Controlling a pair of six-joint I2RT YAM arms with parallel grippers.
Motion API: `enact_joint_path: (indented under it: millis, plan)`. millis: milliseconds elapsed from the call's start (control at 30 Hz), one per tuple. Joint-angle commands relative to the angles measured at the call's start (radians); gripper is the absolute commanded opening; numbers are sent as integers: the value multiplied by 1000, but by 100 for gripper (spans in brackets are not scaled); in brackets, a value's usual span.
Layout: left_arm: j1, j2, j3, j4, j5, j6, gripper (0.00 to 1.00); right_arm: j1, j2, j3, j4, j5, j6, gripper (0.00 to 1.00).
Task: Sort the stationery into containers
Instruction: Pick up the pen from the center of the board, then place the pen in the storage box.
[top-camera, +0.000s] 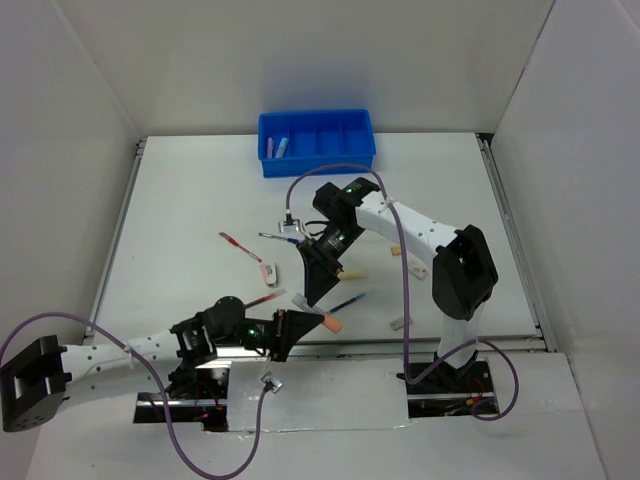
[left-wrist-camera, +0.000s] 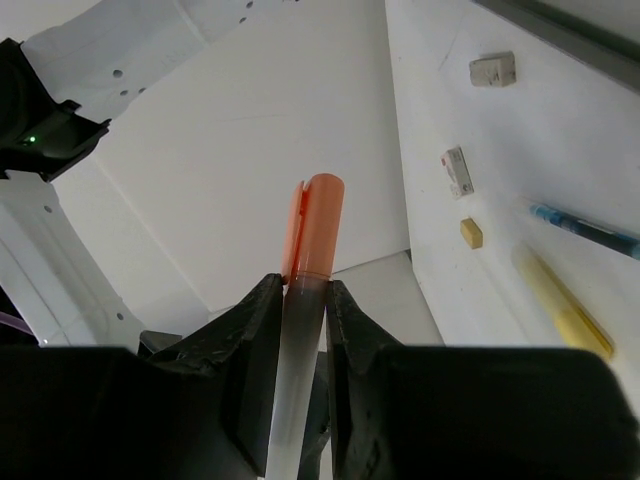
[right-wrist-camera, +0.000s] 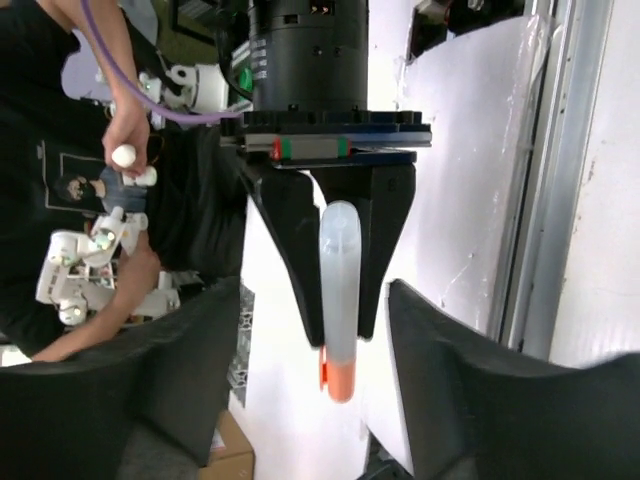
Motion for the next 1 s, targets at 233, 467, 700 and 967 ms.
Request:
enact_joint_path:
  millis: [233,467,700,967]
  plan:
    - [-43,-132,18,-75,-5,-159,0,-257,-38,185,-101,69,35,68]
    - [-17,72,447,-227,-408,-909,0,-535,-369,-56,510,499,454,68]
    - [408,371,843,-220,-392,-1647,0,-618,-523,-210,587,626,407,67]
    - [765,1012,1718,-713,-177,-2049,0,-649,-548,-313,591,583,407,66]
